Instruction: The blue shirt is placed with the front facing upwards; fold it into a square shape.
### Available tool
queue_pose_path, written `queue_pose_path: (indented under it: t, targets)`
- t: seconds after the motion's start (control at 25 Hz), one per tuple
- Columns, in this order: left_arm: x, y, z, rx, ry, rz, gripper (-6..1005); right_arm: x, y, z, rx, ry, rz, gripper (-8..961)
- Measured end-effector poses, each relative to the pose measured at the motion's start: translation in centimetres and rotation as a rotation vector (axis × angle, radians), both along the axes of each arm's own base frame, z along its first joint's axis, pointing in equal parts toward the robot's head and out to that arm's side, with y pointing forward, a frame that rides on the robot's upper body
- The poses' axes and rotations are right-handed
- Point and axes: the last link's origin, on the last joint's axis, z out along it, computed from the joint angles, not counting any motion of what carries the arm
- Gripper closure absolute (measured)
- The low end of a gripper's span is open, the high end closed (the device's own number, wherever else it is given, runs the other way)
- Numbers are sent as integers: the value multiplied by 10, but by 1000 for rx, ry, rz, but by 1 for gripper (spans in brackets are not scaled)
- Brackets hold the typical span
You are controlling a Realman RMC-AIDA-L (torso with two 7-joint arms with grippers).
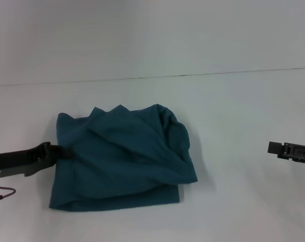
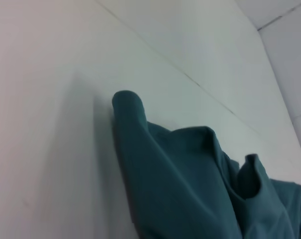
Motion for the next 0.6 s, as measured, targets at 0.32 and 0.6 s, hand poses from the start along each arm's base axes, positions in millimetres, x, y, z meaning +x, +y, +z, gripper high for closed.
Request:
queue_pose_path:
  t: [0.32, 0.6]
  targets:
    - [-8, -3, 28, 40, 7, 53, 846, 1, -2, 0, 0, 0, -4, 70]
    - [1, -16, 29, 101, -286, 108, 561, 0, -1, -2, 1, 4, 0, 69]
